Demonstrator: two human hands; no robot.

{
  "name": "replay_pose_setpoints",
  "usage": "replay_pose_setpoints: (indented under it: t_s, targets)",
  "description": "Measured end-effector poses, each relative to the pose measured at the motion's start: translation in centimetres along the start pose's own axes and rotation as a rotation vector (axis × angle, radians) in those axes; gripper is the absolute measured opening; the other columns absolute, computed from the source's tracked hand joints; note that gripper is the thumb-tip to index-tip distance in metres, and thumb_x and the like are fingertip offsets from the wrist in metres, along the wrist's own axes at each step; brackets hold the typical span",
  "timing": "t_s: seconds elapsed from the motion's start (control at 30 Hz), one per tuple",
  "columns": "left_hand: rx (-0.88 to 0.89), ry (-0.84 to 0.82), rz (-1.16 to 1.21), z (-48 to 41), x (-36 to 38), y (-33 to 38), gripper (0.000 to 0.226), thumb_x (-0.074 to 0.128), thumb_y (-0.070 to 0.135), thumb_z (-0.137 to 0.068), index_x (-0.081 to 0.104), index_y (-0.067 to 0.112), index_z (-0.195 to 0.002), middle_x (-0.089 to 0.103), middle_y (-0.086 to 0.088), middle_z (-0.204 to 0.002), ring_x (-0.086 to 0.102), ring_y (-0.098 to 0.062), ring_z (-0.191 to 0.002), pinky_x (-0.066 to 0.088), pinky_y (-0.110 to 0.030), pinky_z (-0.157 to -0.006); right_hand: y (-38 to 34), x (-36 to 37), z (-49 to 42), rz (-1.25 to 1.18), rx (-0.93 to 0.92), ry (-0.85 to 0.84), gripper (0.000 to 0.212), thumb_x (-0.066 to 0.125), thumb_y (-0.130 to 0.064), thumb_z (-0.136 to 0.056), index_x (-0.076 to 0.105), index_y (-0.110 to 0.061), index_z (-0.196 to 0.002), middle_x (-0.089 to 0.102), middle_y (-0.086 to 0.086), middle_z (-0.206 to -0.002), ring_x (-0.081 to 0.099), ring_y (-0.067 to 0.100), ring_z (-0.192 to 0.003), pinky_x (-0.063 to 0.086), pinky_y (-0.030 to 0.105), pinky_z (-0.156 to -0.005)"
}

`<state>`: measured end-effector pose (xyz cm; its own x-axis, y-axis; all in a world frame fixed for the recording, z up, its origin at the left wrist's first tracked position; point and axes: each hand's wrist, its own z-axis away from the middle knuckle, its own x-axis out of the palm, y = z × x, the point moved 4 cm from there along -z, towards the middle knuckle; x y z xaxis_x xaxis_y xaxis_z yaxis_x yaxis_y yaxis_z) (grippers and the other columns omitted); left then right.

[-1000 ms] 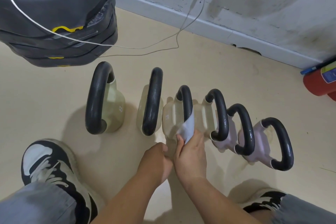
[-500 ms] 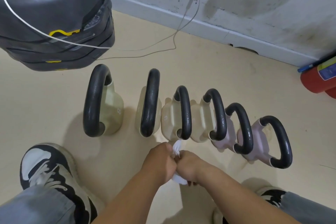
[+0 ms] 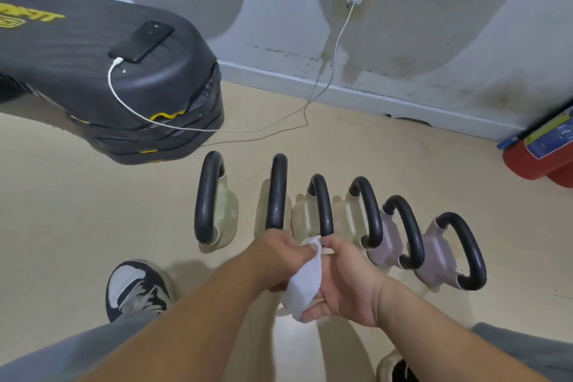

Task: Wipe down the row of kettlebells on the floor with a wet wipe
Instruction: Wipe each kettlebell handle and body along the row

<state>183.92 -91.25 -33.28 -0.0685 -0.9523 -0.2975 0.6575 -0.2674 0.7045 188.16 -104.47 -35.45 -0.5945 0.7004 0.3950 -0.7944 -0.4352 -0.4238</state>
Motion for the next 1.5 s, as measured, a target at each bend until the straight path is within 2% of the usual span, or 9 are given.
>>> replay_pose_setpoints:
  t_s: [0.17, 0.27, 0.37, 0.47, 0.57, 0.8, 1.0, 1.17, 1.5]
  targets:
    - [0.133, -0.102, -0.561, 2.7, -6.1, 4.9, 0.011, 0.060, 0.035, -0.088, 0.066, 0.030, -0.096, 0.065, 0.008, -0.086, 0.069, -0.021, -0.083, 0.054, -0.037, -0.074, -2.8, 3.9, 1.6, -0.059, -0.125, -0.062, 0.063, 0.023, -0.037, -0.101, 0.066, -0.001, -0.130, 0.070, 0.023, -0.120, 0.063, 0.039, -0.104, 0.047, 0.064, -0.103]
    - [0.188, -0.113, -0.568, 4.7, -8.8, 7.8, 0.014, 0.053, 0.038, -0.088, 0.066, 0.038, -0.085, 0.059, 0.016, -0.075, 0.058, 0.000, -0.064, 0.042, -0.032, -0.069, -5.8, 5.6, 2.3, -0.134, -0.297, -0.044, 0.054, 0.032, -0.003, -0.087, 0.062, -0.002, -0.132, 0.068, 0.029, -0.125, 0.063, 0.048, -0.112, 0.041, 0.069, -0.108]
    - [0.197, -0.160, -0.455, 5.5, -9.4, 8.9, 0.022, 0.052, 0.027, -0.088, 0.072, 0.032, -0.094, 0.059, 0.015, -0.067, 0.054, -0.002, -0.055, 0.043, -0.035, -0.071, -8.7, 5.1, 2.7, -0.091, -0.442, 0.070, 0.073, 0.033, 0.016, -0.085, 0.058, -0.031, -0.135, 0.078, 0.009, -0.109, 0.071, 0.040, -0.106, 0.055, 0.059, -0.097]
    - [0.247, -0.105, -0.382, 3.4, -11.5, 9.3, 0.017, 0.058, 0.026, -0.094, 0.073, 0.022, -0.086, 0.058, 0.017, -0.063, 0.055, -0.002, -0.059, 0.046, -0.018, -0.059, -10.8, 4.7, 2.7, 0.112, -0.473, 0.012, 0.037, 0.053, 0.002, -0.093, 0.069, -0.015, -0.122, 0.077, 0.007, -0.107, 0.070, 0.026, -0.096, 0.058, 0.037, -0.076]
    - [0.267, -0.034, -0.328, 0.1, -14.0, 10.1, 0.018, 0.064, 0.026, -0.091, 0.072, 0.016, -0.078, 0.058, 0.019, -0.060, 0.054, 0.001, -0.058, 0.042, -0.013, -0.056, -12.8, 3.2, 1.7, 0.158, -0.521, 0.134, 0.005, 0.065, -0.015, -0.095, 0.068, -0.015, -0.091, 0.074, 0.003, -0.095, 0.067, 0.021, -0.089, 0.050, 0.037, -0.084]
    - [0.364, 0.116, -0.060, -8.9, -16.7, 10.0, 0.014, 0.060, 0.020, -0.091, 0.072, 0.015, -0.085, 0.064, 0.013, -0.072, 0.056, -0.008, -0.069, 0.045, -0.021, -0.067, -18.0, 0.5, -2.9, 0.031, -0.669, 0.408, 0.026, 0.071, -0.016, -0.085, 0.051, -0.010, -0.069, 0.058, 0.017, -0.081, 0.049, 0.028, -0.069, 0.037, 0.035, -0.059]
    - [0.487, 0.318, 0.011, -13.5, -16.5, 8.0, 0.015, 0.058, 0.024, -0.098, 0.070, 0.017, -0.091, 0.071, 0.000, -0.090, 0.062, -0.014, -0.084, 0.048, -0.024, -0.073, -20.1, -0.6, -6.7, 0.074, -0.604, 0.463, 0.034, 0.069, -0.041, -0.094, 0.056, -0.011, -0.089, 0.055, 0.019, -0.094, 0.057, 0.032, -0.083, 0.048, 0.030, -0.061]
    - [0.413, 0.310, 0.140, -14.1, -14.6, 7.0, 0.015, 0.055, 0.024, -0.101, 0.067, 0.019, -0.093, 0.062, 0.009, -0.081, 0.056, -0.007, -0.074, 0.044, -0.016, -0.061, -19.2, -0.5, -6.9, -0.126, -0.534, 0.255, 0.027, 0.051, -0.005, -0.090, 0.056, -0.006, -0.116, 0.066, 0.023, -0.112, 0.068, 0.038, -0.099, 0.058, 0.043, -0.077]
    - [0.356, 0.386, 0.114, -12.0, -15.0, 4.3, 0.013, 0.059, 0.031, -0.099, 0.068, 0.023, -0.094, 0.058, 0.007, -0.077, 0.053, -0.010, -0.068, 0.038, -0.021, -0.054, -17.0, -0.3, -5.3, 0.047, -0.550, 0.644, 0.034, 0.056, 0.003, -0.089, 0.065, -0.017, -0.114, 0.076, 0.011, -0.106, 0.076, 0.032, -0.091, 0.062, 0.051, -0.077]
